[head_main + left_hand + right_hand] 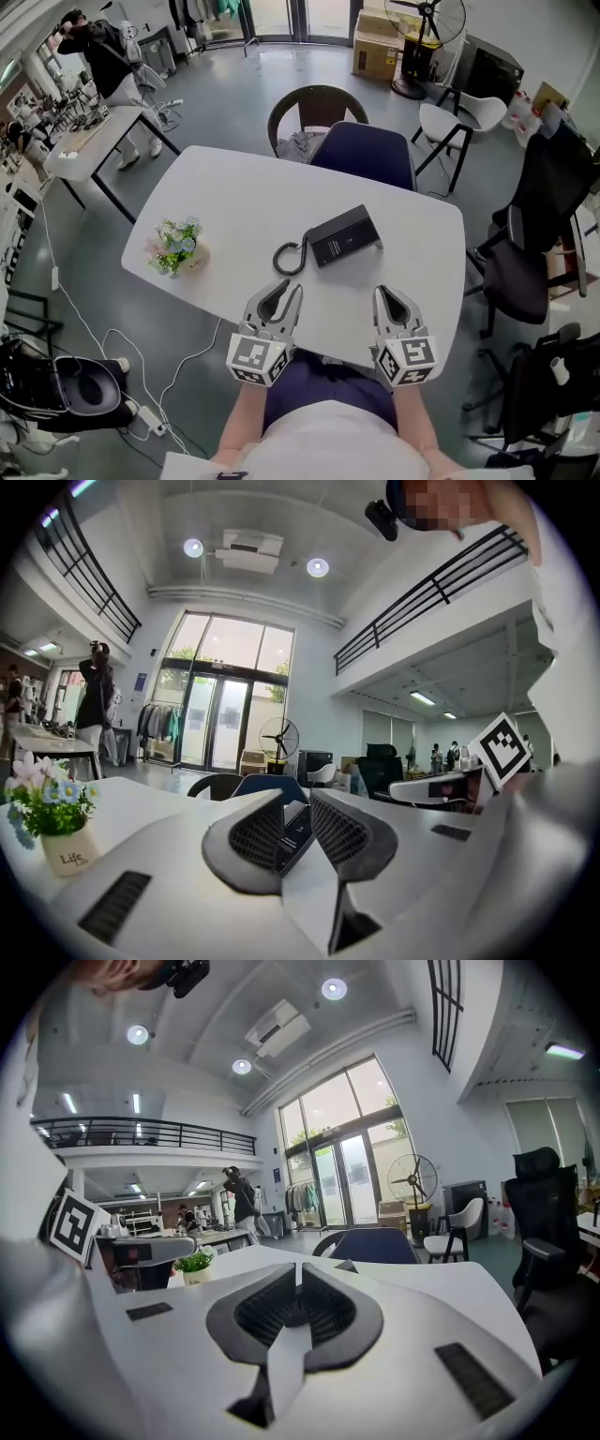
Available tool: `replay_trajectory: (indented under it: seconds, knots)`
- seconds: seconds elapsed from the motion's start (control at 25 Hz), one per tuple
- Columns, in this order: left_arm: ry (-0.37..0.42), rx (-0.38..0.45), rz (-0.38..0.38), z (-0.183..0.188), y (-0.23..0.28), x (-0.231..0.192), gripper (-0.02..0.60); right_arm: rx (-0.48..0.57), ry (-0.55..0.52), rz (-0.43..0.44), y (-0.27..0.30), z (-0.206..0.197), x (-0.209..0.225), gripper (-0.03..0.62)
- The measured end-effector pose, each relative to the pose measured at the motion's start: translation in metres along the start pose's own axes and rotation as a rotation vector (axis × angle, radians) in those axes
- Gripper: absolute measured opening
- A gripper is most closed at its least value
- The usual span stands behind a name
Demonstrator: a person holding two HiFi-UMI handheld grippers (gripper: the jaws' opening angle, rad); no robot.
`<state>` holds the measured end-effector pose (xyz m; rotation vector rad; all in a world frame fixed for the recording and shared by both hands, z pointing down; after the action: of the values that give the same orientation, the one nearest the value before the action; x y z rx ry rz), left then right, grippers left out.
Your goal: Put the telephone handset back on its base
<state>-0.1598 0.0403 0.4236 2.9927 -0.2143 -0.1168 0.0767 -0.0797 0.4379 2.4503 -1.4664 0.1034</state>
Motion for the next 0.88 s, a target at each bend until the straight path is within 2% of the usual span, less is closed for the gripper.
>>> replay_trajectory:
  seconds: [0.2, 0.32, 0.48, 0.88]
  knots:
    - [-0.011, 0.002, 0.048, 0.001, -0.008, -0.002, 0.043, -0.019, -0.013, 0.020, 0.001, -0.001, -0.002, 0.043]
    - [-0.028, -0.035, 0.061, -0.004, -0.012, -0.005, 0.023, -0.030, -0.014, 0.022, 0.002, -0.006, -0.004, 0.043]
    - [-0.019, -0.076, 0.040, -0.012, -0.012, -0.004, 0.015, -0.036, -0.028, 0.024, 0.003, -0.009, -0.005, 0.043]
    - [-0.019, -0.109, 0.016, -0.017, 0.000, -0.004, 0.014, -0.032, -0.055, 0.002, 0.003, -0.006, -0.002, 0.037]
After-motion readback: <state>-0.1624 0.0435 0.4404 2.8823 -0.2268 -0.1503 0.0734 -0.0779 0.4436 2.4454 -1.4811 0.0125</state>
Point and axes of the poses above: the fingertips, and each gripper's own axes: y forward along the fingers, x to its right, z out of its top, the point moved 10 cm from there along -y, backward along the fingers, and after that the axes turned 10 degrees about z, right-handed, at the moved point
